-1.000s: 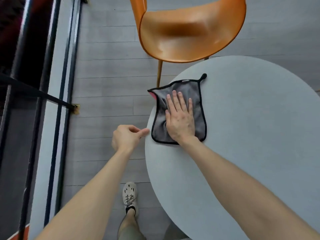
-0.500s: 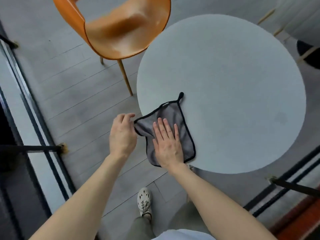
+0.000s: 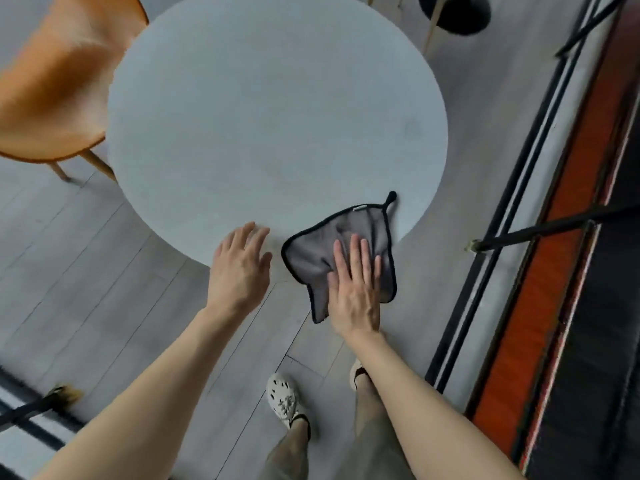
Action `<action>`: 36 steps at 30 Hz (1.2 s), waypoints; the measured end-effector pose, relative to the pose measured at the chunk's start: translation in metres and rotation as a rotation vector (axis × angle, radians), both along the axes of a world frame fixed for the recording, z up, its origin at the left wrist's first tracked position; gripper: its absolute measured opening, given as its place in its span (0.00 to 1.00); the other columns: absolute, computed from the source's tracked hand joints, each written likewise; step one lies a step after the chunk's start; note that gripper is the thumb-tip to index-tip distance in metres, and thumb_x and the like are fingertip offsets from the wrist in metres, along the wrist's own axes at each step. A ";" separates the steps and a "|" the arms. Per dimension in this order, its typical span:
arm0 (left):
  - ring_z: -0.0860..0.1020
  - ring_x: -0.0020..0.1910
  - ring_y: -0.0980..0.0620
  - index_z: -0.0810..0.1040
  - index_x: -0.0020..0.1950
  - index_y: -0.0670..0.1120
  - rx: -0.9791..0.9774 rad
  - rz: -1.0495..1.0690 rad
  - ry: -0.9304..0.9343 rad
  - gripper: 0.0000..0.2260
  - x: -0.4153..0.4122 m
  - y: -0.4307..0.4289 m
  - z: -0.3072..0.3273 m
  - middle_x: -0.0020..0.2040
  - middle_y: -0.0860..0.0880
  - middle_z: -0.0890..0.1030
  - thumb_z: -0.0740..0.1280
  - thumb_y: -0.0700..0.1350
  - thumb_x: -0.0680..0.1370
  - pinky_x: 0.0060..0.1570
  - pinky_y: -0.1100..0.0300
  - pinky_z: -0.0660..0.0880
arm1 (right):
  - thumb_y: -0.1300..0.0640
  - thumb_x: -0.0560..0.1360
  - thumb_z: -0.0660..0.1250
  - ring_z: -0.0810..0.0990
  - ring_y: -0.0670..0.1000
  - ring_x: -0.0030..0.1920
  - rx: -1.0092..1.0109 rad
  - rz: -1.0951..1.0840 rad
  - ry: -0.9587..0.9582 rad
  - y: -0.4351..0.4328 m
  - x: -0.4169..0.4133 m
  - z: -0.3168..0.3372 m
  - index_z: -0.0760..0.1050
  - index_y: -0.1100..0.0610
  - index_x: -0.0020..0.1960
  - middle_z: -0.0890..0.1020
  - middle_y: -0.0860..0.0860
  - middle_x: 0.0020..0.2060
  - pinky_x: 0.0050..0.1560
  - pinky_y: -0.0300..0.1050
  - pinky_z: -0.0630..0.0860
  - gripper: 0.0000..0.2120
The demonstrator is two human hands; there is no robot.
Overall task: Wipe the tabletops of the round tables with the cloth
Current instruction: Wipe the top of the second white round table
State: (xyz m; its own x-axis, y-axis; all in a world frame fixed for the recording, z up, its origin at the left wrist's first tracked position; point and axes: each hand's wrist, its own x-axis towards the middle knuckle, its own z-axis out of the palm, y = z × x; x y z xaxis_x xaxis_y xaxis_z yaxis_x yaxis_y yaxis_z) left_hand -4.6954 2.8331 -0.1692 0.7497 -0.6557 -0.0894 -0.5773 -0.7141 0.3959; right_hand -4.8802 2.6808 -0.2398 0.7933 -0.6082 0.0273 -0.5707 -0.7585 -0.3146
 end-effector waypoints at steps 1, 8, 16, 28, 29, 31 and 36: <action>0.71 0.72 0.38 0.73 0.76 0.48 0.026 -0.021 0.004 0.21 -0.001 -0.014 0.002 0.75 0.43 0.73 0.67 0.46 0.82 0.71 0.41 0.70 | 0.48 0.90 0.52 0.44 0.58 0.89 0.045 -0.085 -0.024 -0.007 -0.005 -0.001 0.53 0.54 0.89 0.48 0.57 0.89 0.88 0.62 0.51 0.29; 0.63 0.80 0.40 0.66 0.81 0.53 0.159 -0.100 0.020 0.26 0.010 -0.136 0.027 0.82 0.43 0.65 0.67 0.54 0.83 0.78 0.44 0.63 | 0.52 0.90 0.55 0.48 0.62 0.88 0.263 -0.438 -0.161 -0.107 0.022 0.000 0.49 0.66 0.88 0.39 0.62 0.88 0.86 0.54 0.58 0.32; 0.54 0.84 0.41 0.52 0.85 0.60 0.415 0.016 0.214 0.66 0.061 -0.283 0.044 0.85 0.43 0.51 0.89 0.57 0.56 0.82 0.48 0.58 | 0.52 0.91 0.54 0.84 0.66 0.54 0.335 -0.496 -0.230 -0.252 0.069 0.005 0.44 0.62 0.89 0.68 0.62 0.76 0.47 0.50 0.79 0.33; 0.50 0.85 0.45 0.48 0.85 0.65 0.505 0.041 0.157 0.69 0.058 -0.295 0.047 0.87 0.50 0.45 0.89 0.56 0.54 0.76 0.49 0.67 | 0.52 0.91 0.53 0.82 0.66 0.63 0.141 -0.087 -0.016 -0.441 0.202 0.011 0.56 0.65 0.85 0.73 0.64 0.72 0.59 0.58 0.79 0.27; 0.51 0.85 0.45 0.48 0.85 0.65 0.505 0.044 0.151 0.69 0.059 -0.296 0.048 0.87 0.49 0.46 0.89 0.56 0.54 0.74 0.49 0.68 | 0.52 0.91 0.53 0.82 0.67 0.62 0.138 -0.066 -0.012 -0.452 0.218 0.012 0.59 0.65 0.84 0.74 0.65 0.71 0.58 0.58 0.79 0.25; 0.52 0.84 0.45 0.50 0.85 0.64 0.524 0.053 0.137 0.70 0.061 -0.300 0.052 0.87 0.48 0.47 0.89 0.57 0.53 0.73 0.50 0.70 | 0.53 0.91 0.53 0.83 0.68 0.59 0.141 -0.047 0.004 -0.467 0.250 0.015 0.66 0.65 0.76 0.78 0.65 0.66 0.53 0.58 0.76 0.20; 0.63 0.79 0.41 0.62 0.84 0.58 0.660 0.061 0.074 0.70 0.067 -0.311 0.056 0.83 0.42 0.61 0.89 0.60 0.44 0.69 0.50 0.73 | 0.53 0.91 0.51 0.84 0.68 0.53 0.114 0.039 0.051 -0.499 0.303 0.016 0.69 0.62 0.64 0.81 0.64 0.59 0.45 0.54 0.69 0.14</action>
State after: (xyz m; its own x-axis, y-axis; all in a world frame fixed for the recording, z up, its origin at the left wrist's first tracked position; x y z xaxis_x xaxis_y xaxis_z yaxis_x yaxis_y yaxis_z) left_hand -4.6284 2.5217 -0.1135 0.7600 -0.4024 -0.5104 -0.5165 -0.8506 -0.0983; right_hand -4.5775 2.1820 -0.2241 0.8149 -0.5739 -0.0808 -0.5590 -0.7414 -0.3713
